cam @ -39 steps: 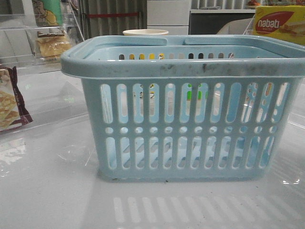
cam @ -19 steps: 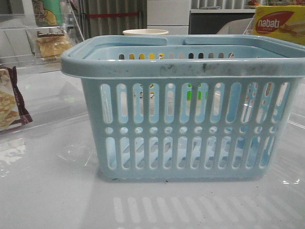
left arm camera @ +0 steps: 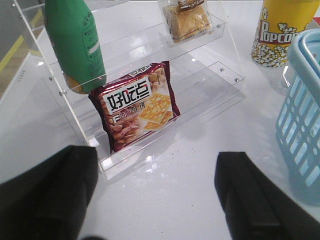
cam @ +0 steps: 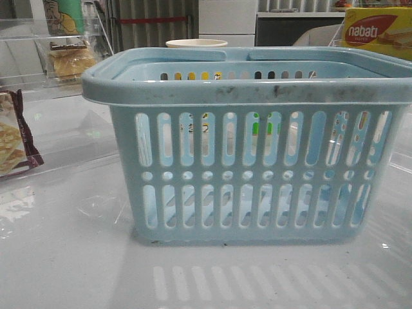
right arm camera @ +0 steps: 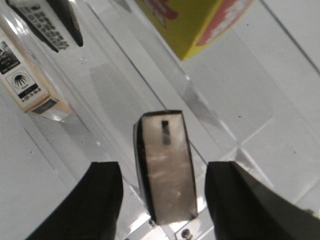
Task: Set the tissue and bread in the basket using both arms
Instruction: 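Grasp the small white tissue pack with the right gripper, then carry the tissue pack over the blue basket with the right gripper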
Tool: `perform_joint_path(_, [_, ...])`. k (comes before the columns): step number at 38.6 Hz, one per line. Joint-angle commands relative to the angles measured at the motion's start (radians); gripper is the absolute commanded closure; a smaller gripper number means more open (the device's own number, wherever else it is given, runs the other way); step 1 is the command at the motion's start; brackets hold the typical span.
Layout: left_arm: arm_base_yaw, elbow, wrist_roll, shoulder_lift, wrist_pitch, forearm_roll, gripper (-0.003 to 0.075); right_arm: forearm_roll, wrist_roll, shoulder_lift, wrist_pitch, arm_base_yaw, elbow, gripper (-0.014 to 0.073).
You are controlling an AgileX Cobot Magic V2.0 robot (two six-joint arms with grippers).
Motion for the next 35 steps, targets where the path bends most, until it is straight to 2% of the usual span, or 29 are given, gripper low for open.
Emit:
perform_joint_path(1, [-0.007,-0.027,0.001,0.01,-0.084,-0.005,0.0172,-0.025,-0.011,-0.022,-0.032,-0.007,-0.05,0.0126])
perform_joint_path(9, [-0.007,-0.027,0.001,0.01,-0.084,-0.005,0.0172,-0.024,-0.011,-0.015,-0.027,-0.007,-0.051,0.0375])
perform_joint_path(12, [-0.007,-0.027,0.001,0.01,-0.084,-0.005,0.0172,-0.023,-0.011,-0.031,-0.027,-0.005,-0.051,0.0434])
perform_joint_path(26, [-0.007,-0.027,0.001,0.01,-0.086,-0.005,0.0172,0.107,-0.011,-0.201,-0.003,0.014,-0.052,0.0452])
perform_joint_path(35, [-0.007,-0.027,0.001,0.01,-0.086,-0.005,0.0172,0.124,-0.031,-0.348,0.031,0.135,-0.051,0.0452])
